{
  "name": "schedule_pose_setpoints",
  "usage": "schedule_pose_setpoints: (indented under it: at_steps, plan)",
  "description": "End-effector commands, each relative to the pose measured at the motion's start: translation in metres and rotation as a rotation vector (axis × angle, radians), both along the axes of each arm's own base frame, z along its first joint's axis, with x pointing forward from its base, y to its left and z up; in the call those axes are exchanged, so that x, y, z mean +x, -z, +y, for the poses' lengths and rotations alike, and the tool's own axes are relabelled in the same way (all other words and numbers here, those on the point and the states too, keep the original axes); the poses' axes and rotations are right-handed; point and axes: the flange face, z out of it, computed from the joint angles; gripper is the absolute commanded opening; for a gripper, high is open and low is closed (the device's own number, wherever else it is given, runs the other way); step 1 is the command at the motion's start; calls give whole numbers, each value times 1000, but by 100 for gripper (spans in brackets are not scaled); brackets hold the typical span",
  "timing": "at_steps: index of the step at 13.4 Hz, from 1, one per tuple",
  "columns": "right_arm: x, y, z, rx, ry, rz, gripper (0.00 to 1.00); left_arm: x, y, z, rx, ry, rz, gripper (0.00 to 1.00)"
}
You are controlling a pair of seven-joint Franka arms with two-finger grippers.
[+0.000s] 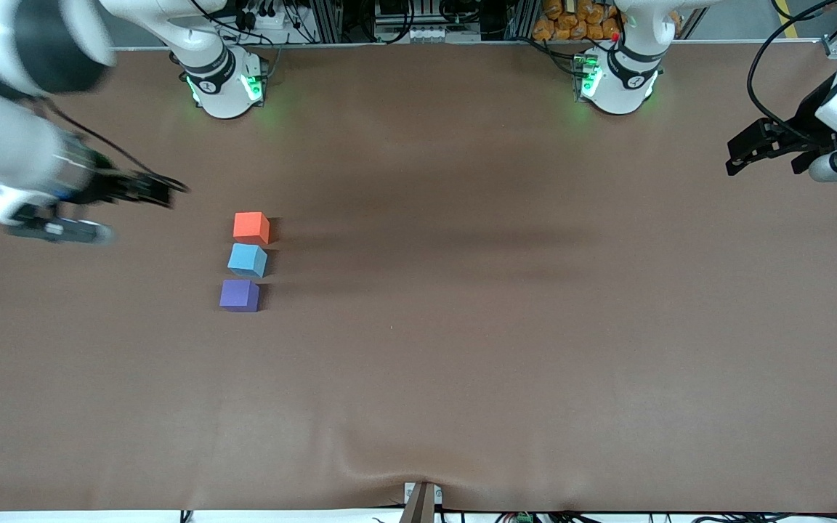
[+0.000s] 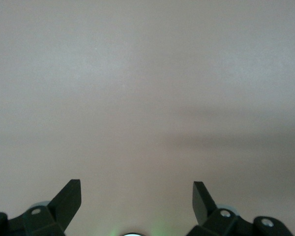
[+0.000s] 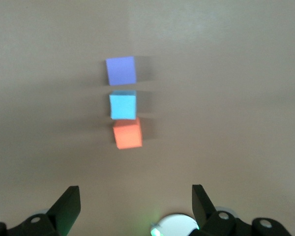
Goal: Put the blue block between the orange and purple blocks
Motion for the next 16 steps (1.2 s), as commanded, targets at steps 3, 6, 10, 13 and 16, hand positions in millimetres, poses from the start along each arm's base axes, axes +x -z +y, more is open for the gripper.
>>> schedule_pose_setpoints:
  at_steps: [3, 6, 10, 13, 16]
  plan:
    - [-28, -75, -71, 49, -24, -68, 100, 3, -12, -15, -13, 25, -45, 100]
    - [-51, -99, -64, 39, -5, -101, 100, 3, -6, -18, -22, 28, -28, 100]
    - [-60, -99, -37, 7, 48, -103, 100, -5, -4, -25, -22, -8, -17, 100]
    - [-58, -104, -30, 21, 26, -114, 100, -9, -8, -37, -7, -37, -11, 100]
    - [-57, -105, -28, 21, 23, -118, 100, -10, -17, -32, -7, -47, -14, 100]
